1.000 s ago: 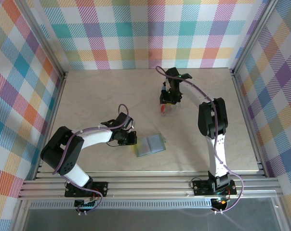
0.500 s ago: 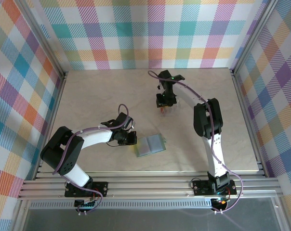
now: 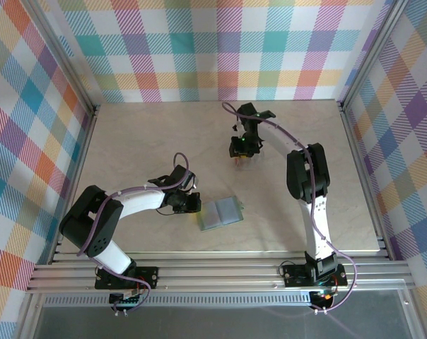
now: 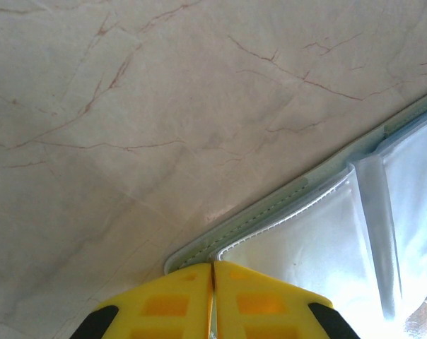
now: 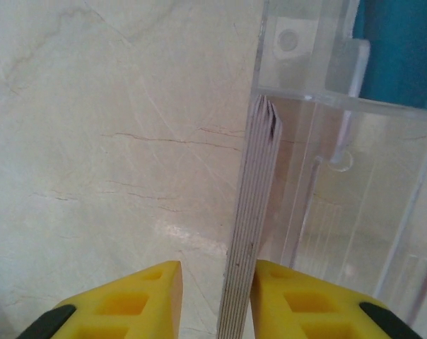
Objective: Put the credit cards into the card holder
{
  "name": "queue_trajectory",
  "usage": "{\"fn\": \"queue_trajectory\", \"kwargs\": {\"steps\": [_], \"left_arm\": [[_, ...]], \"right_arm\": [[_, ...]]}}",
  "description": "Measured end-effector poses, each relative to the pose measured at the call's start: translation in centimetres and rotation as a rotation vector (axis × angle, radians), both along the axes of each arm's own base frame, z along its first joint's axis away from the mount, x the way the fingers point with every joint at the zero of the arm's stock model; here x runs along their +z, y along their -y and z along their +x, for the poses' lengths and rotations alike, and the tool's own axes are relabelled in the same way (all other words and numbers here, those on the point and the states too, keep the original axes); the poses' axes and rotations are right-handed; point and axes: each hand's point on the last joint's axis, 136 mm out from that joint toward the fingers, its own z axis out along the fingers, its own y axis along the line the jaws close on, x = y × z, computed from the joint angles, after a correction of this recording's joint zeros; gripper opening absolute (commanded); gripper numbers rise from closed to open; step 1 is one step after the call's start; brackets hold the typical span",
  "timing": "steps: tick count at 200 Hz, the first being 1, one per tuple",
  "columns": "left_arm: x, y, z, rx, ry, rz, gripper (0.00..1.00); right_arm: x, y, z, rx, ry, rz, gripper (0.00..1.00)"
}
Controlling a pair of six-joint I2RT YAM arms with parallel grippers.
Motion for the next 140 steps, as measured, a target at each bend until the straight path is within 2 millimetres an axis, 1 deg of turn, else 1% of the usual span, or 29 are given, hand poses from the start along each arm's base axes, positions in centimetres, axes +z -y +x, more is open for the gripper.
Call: {"fn": "queue_trajectory", "kwargs": {"steps": [38, 83, 140], "left_arm": [[0.0, 0.0, 0.0, 0.0, 0.0, 0.0, 0.1], [0.0, 0.0, 0.0, 0.0, 0.0, 0.0, 0.1], [0.0, 0.0, 0.0, 0.0, 0.0, 0.0, 0.1]], "right_arm": [[0.68, 0.27, 0.21, -0.031, -0.005, 0.067, 0.26], [0.81, 0.13, 0.42, -0.04, -0.006, 0.104, 0.22], [0.82, -0.03, 0.55, -0.048, -0.005, 0.121, 0.21]]}}
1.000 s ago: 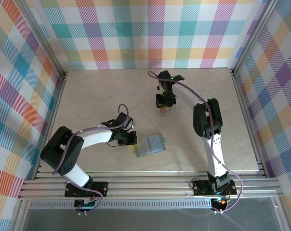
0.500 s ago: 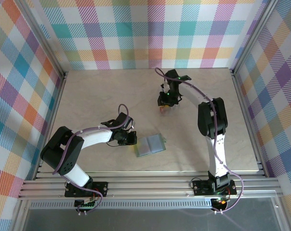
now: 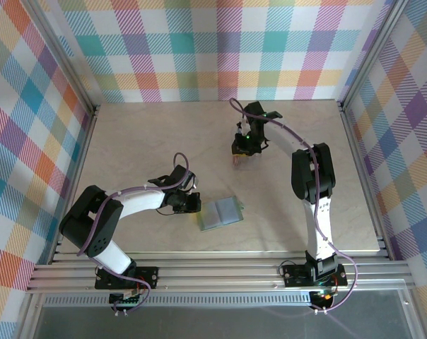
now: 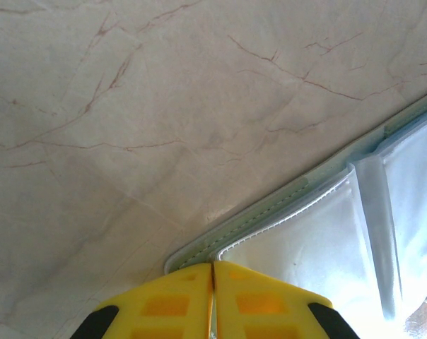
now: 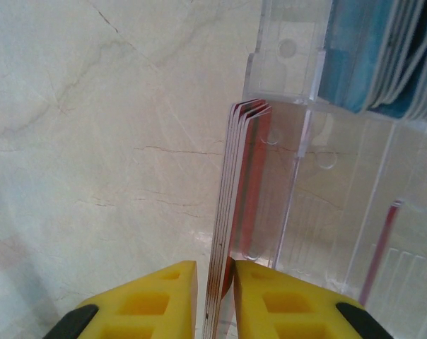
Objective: Put the credit cards into the card holder
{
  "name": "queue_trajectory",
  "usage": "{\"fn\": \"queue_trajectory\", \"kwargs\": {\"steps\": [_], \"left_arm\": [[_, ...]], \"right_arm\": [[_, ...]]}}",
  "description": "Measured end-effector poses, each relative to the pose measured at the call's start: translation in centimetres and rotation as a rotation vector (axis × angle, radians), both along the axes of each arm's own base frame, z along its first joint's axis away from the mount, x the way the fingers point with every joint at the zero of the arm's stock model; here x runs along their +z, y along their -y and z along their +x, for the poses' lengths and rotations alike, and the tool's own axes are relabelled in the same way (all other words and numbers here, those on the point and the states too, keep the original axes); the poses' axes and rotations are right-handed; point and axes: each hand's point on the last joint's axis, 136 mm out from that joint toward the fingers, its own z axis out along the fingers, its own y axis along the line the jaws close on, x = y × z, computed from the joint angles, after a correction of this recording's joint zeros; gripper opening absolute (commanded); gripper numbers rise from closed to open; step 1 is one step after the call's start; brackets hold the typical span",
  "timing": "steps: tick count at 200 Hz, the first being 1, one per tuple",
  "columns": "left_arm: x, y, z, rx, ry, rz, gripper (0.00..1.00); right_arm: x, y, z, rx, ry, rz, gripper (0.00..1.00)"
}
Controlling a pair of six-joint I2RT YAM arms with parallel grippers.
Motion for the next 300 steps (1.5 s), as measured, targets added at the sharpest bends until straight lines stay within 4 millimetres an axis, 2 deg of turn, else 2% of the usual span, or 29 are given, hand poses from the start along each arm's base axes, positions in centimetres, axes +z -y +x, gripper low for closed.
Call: {"fn": "queue_trajectory", "kwargs": {"steps": [48, 98, 140, 200, 244, 300], "left_arm": [[0.0, 0.0, 0.0, 0.0, 0.0, 0.0, 0.1], [0.0, 0.0, 0.0, 0.0, 0.0, 0.0, 0.1], [0.0, 0.0, 0.0, 0.0, 0.0, 0.0, 0.1], [0.0, 0.0, 0.0, 0.0, 0.0, 0.0, 0.1], [0.0, 0.0, 0.0, 0.0, -0.001, 0.001, 0.1], [0.0, 0.0, 0.0, 0.0, -0.001, 0.0, 0.1]], "right_arm": [[0.4, 0.3, 0.1, -0.012, -0.003, 0.031, 0.22], [0.7, 0.2, 0.2, -0.025, -0.006, 0.05, 0.15], [0.8, 0.4, 0.3, -0.031, -0.006, 0.051, 0.13], [1.6, 1.6, 0.5, -0.068, 0.032, -0.003, 0.02], [3.8, 2.7, 0.3, -0.106, 0.1, -0.032, 0.0], [8.5, 4.2, -1.1, -0.156, 0.231, -0.045, 0.0]]}}
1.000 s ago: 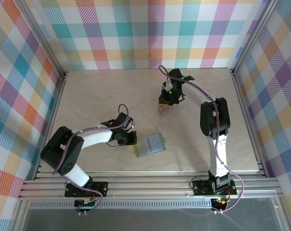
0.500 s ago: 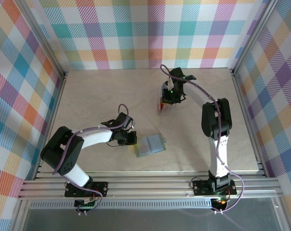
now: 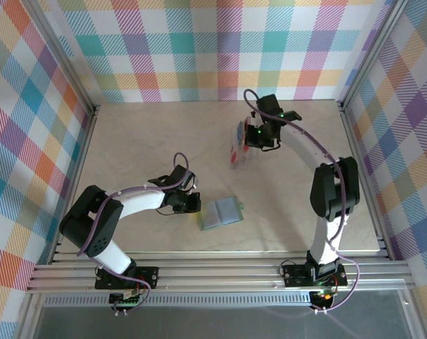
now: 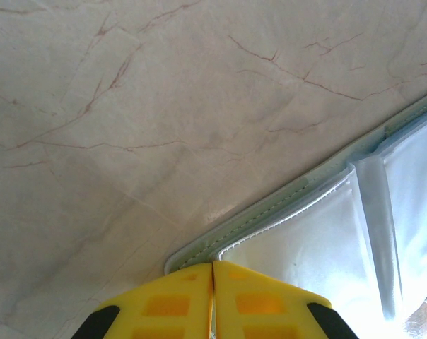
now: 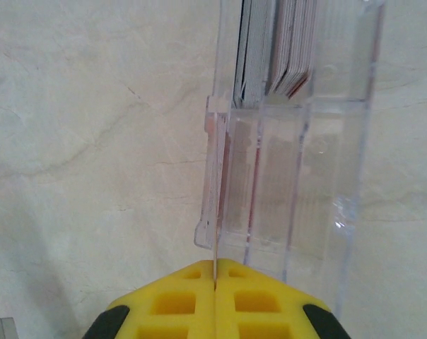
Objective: Put the credit cards into the card holder
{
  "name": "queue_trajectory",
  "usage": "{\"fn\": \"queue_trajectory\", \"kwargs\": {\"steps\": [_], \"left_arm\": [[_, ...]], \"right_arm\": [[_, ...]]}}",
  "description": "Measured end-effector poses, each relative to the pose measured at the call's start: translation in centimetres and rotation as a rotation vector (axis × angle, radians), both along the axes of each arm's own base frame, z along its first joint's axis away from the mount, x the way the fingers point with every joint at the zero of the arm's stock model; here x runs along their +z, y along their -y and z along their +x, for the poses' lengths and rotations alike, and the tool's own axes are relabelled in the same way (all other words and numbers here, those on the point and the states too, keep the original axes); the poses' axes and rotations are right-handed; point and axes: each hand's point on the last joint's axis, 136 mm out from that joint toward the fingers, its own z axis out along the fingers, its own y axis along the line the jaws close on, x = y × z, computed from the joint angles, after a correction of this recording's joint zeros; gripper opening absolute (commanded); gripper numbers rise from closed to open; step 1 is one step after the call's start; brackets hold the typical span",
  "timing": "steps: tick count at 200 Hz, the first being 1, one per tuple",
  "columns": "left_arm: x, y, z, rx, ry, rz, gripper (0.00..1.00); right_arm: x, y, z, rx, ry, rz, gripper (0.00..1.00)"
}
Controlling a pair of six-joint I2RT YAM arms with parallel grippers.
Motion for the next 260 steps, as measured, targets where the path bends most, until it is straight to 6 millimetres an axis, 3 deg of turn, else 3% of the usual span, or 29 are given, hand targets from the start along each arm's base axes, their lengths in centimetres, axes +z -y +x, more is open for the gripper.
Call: {"fn": "queue_trajectory", "kwargs": {"steps": [28, 59, 87, 126, 148, 196, 260], "left_arm": [[0.0, 0.0, 0.0, 0.0, 0.0, 0.001, 0.09], [0.1, 0.0, 0.0, 0.0, 0.002, 0.0, 0.08], [0.1, -0.1, 0.0, -0.001, 0.007, 0.005, 0.07], [0.1, -0.2, 0.1, -0.003, 0.014, 0.013, 0.04], [0.1, -0.3, 0.0, -0.007, 0.016, 0.024, 0.0], [0.1, -0.4, 0.1, -0.012, 0.024, 0.04, 0.0], [0.1, -0.4, 0.1, -0.012, 0.03, 0.049, 0.0]], "right_arm": [[2.1, 0.2, -2.5, -0.001, 0.079, -0.012, 0.0], [2.5, -2.2, -7.6, 0.08, 0.12, 0.018, 0.0], [-1.1, -4.3, -13.1, 0.177, 0.059, 0.078, 0.0], [-7.0, -4.4, -18.4, 0.225, -0.094, 0.156, 0.0], [-8.2, -5.1, -19.9, 0.248, -0.138, 0.22, 0.0], [-7.7, -7.4, -20.9, 0.321, -0.153, 0.372, 0.0], [-9.0, -8.4, -22.2, 0.355, -0.212, 0.392, 0.0]]}}
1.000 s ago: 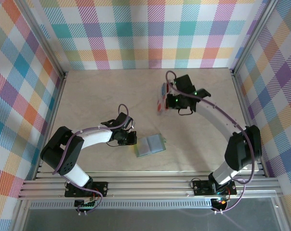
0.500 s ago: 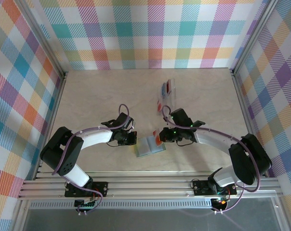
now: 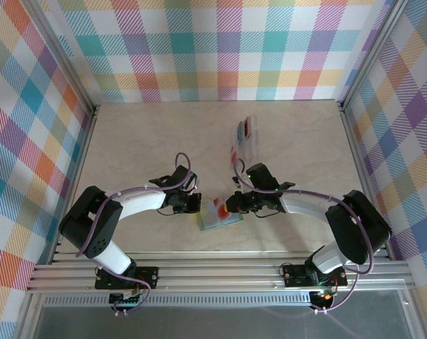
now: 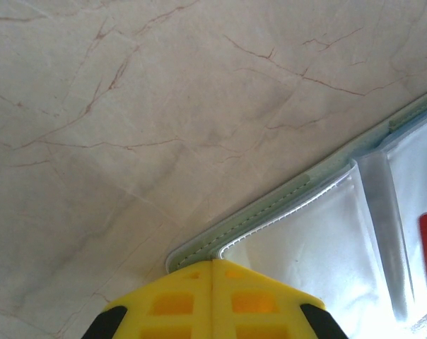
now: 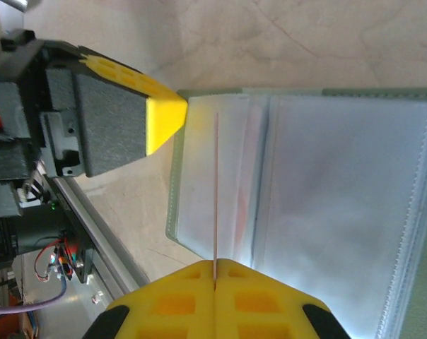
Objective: Put the credit cards into the card holder
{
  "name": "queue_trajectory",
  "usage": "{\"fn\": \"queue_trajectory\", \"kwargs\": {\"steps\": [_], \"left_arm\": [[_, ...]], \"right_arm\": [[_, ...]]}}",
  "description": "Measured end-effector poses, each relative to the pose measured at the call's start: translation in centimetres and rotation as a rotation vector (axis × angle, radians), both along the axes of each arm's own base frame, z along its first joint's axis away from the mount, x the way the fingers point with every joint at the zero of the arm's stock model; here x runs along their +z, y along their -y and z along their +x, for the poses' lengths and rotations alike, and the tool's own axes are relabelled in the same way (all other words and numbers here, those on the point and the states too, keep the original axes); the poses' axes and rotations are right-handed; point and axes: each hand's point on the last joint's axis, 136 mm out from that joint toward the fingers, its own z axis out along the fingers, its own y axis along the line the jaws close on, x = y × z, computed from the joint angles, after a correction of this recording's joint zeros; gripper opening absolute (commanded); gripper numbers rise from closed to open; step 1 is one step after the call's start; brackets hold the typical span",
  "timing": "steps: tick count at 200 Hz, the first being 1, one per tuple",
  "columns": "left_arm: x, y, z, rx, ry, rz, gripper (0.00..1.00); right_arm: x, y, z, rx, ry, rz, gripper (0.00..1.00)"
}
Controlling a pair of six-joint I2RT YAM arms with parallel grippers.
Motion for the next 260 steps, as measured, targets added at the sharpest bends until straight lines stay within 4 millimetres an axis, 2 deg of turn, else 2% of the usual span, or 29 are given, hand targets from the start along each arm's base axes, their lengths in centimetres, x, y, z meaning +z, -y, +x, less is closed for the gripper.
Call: {"fn": "queue_trajectory", "kwargs": {"steps": [75, 145, 260], "left_arm": [[0.0, 0.0, 0.0, 0.0, 0.0, 0.0, 0.0], [0.0, 0.0, 0.0, 0.0, 0.0, 0.0, 0.0], [0.0, -0.1, 0.1, 0.003, 0.005, 0.005, 0.0]], "right_arm": [[-2.3, 0.2, -0.4, -0.001, -0.056, -0.042, 0.0], [-2.9, -0.2, -0.5, 0.017, -0.08, -0.026, 0.0], [-3.8, -1.7, 0.6, 0.031, -0.116, -0.01, 0.0]]}}
